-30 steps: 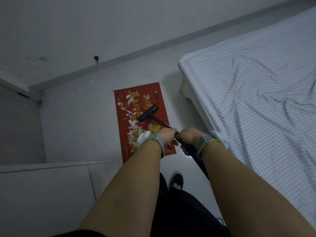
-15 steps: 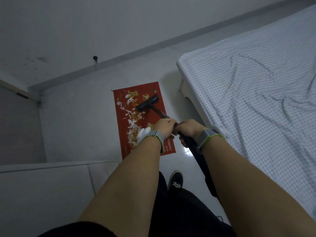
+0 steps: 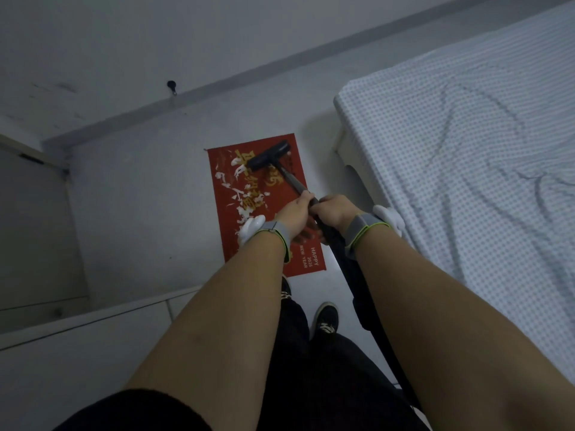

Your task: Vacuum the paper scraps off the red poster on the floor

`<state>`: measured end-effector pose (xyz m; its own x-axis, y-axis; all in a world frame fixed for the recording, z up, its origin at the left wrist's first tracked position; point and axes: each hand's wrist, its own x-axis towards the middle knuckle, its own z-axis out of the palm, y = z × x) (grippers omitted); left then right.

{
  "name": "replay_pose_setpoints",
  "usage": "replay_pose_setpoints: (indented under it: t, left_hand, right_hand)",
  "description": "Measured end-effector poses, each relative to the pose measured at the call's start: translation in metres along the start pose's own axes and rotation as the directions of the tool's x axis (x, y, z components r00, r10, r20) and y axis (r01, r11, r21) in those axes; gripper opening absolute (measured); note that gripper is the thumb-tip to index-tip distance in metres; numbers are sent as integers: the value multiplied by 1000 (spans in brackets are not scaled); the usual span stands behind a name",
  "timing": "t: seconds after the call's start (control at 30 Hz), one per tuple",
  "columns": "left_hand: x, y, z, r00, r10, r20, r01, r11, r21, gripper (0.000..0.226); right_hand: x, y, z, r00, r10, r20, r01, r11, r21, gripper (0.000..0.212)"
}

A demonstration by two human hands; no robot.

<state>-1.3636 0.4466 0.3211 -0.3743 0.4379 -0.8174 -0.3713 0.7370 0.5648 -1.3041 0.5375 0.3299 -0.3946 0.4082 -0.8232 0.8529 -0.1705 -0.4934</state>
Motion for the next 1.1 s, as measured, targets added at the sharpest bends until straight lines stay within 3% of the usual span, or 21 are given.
replay_pose_setpoints:
  t: [0.23, 0.57, 0.93, 1.1]
  left_hand:
    - [22, 10, -26, 998, -62, 31, 64, 997, -41, 55]
    - [26, 3, -32, 993, -110, 48, 108, 993, 40, 54]
    - [-5, -8, 15, 992, -108, 57, 100, 986, 137, 53]
    - [-23, -23, 49, 995, -79, 65, 66, 982, 175, 49]
  right_hand:
    - [16, -24, 11, 1000, 18, 22, -17, 999, -32, 26]
    - [18, -22, 19, 996, 63, 63, -54, 989, -141, 33]
    - [-16, 23, -7, 990, 122, 73, -117, 991, -64, 38]
    - [-35, 58, -21, 986, 158, 50, -156, 987, -42, 26]
